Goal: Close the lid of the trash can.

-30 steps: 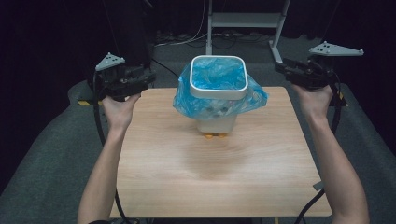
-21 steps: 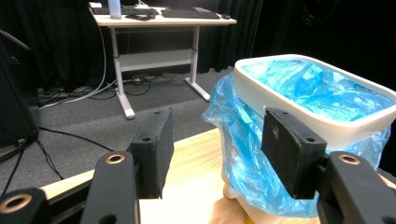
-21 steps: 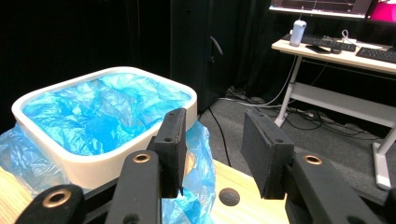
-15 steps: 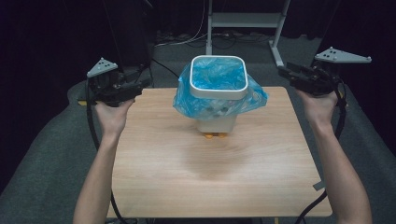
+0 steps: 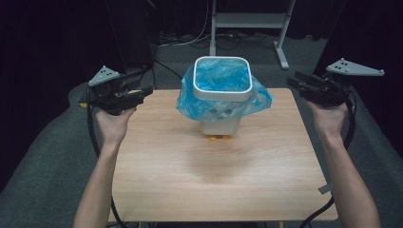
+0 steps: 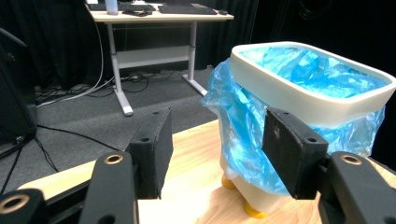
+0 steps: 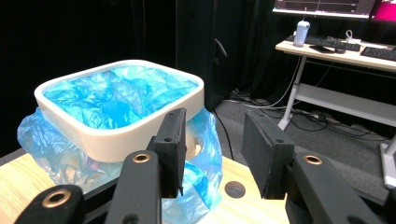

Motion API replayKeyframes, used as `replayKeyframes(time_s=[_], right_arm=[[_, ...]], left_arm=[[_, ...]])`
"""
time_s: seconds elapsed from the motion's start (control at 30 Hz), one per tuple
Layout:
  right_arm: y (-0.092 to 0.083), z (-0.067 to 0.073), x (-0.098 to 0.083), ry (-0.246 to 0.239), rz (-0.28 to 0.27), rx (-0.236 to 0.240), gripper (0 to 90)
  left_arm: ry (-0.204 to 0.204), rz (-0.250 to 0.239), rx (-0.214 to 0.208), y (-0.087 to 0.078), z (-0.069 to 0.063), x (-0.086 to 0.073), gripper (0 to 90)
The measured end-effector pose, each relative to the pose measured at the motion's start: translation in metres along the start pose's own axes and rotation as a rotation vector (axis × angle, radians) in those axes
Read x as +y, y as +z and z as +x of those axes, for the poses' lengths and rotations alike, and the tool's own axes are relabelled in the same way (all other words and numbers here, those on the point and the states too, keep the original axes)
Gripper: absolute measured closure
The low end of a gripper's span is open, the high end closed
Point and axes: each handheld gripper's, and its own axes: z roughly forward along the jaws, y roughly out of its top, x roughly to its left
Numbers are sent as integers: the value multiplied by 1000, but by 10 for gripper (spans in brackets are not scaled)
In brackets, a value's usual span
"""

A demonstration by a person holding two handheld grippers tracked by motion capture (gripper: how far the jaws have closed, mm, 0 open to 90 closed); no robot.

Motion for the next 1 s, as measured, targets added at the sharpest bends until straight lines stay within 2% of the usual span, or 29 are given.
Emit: replayKeyframes(time_s=[0.27, 0.67, 1.0], right_arm=[[-5, 3, -9, -10, -7, 11, 599], [-11, -2, -27, 18, -10, 12, 600], [-13, 0, -45, 9, -1, 2, 600]], left_arm=[[-6, -11, 10, -8, 2, -8, 430], [-22, 18, 16, -4, 6, -24, 430], [-31, 38, 18, -4, 7, -36, 428]])
